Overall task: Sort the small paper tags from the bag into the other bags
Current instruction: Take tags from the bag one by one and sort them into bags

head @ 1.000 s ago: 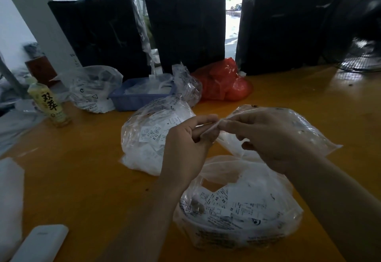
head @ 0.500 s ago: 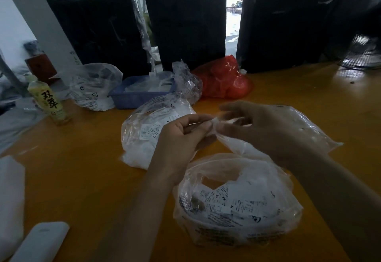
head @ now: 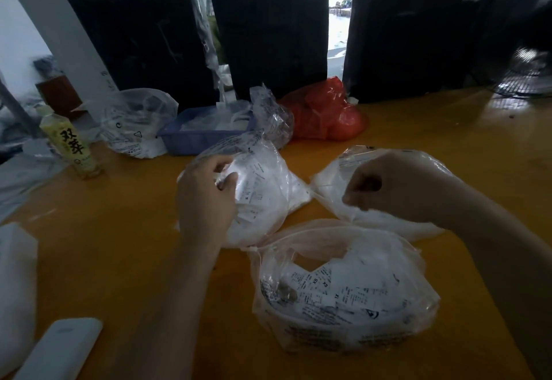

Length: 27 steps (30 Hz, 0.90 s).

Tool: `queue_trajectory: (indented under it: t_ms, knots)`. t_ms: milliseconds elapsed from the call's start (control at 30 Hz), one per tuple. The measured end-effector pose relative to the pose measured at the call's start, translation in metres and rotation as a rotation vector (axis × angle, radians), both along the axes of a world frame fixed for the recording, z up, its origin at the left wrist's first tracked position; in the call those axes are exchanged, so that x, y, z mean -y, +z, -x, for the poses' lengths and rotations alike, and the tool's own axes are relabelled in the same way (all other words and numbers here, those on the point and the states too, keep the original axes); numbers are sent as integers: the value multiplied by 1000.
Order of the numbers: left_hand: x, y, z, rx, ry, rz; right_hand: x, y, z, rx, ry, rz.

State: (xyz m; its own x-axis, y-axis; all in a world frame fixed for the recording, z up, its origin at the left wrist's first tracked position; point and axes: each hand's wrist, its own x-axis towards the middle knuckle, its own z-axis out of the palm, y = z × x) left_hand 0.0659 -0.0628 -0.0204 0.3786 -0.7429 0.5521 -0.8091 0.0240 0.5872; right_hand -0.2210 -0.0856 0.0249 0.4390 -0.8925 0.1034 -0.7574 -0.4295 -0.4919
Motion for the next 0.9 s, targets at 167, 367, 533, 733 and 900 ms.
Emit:
queue_trajectory:
  t_ms: [167,367,533,733,900]
  knots:
    - [4,-17,-8,407,177,-347,12,-22,-3,-435,58,-83]
    - [10,-16,-2,373,-49,-462,33,-57,17,-649,-235,140]
    - [7,-9,9,309,-151,-446,35,-64,12,-634,-251,106]
    - [-4,5,25,79,-213,-98,30,-39,12,-564,-289,137]
    - [-10,13,37,-28,-280,20,22,-8,17,-358,-255,147]
